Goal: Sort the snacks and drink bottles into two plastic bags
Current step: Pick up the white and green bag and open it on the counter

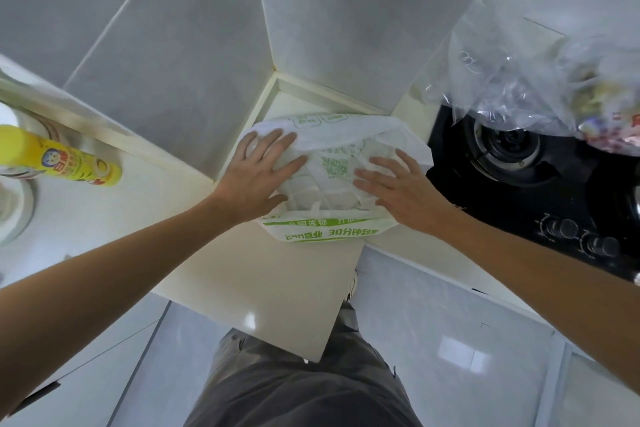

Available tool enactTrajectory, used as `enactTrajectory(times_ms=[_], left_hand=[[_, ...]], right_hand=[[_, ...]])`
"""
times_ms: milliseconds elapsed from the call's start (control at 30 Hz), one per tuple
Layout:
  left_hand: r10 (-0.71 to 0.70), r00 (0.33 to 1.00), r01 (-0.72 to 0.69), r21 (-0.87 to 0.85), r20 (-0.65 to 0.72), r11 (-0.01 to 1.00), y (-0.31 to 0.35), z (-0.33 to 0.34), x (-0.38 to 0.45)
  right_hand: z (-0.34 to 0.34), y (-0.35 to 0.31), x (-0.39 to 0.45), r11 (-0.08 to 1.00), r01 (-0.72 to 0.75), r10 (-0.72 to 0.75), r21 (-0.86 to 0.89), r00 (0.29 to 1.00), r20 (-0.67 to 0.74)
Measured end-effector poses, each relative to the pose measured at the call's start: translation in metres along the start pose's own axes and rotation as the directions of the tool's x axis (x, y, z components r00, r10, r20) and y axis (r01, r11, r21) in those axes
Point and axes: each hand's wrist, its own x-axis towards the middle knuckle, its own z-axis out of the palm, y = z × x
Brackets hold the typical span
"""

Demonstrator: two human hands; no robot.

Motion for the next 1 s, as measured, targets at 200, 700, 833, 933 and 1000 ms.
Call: enactTrajectory(times_ms=[200, 700, 833, 933, 1000], left_hand=[[-0.13, 0.952, 0.136, -0.004, 0.278, 0.991, 0.006, 0.011, -0.002], [-0.206, 0.857, 0.163, 0.131, 0.473, 0.978, 0.008, 0.026, 0.022], [-0.202, 0.863, 0.152, 0.142, 0.463, 0.978, 0.005, 0.024, 0.03], [-0.173, 0.905, 0.135, 0.124, 0.389, 0.983, 0.003, 0.011, 0.027], [-0.17, 0.934, 0.142, 0.109, 0.313, 0.984, 0.004, -0.001, 0.022]], right_hand=[[-0.003, -0.002, -0.001, 0.996, -0.051, 0.048, -0.077, 0.998, -0.039], [0.011, 0.006, 0.0, 0.89, -0.456, 0.43, 0.012, 0.847, 0.313], [0.01, 0.003, 0.003, 0.853, -0.52, 0.485, 0.042, 0.82, 0.304], [0.001, -0.005, 0.001, 0.854, -0.515, 0.485, 0.069, 0.837, 0.252], [-0.006, -0.015, 0.0, 0.862, -0.493, 0.477, 0.119, 0.867, 0.142]])
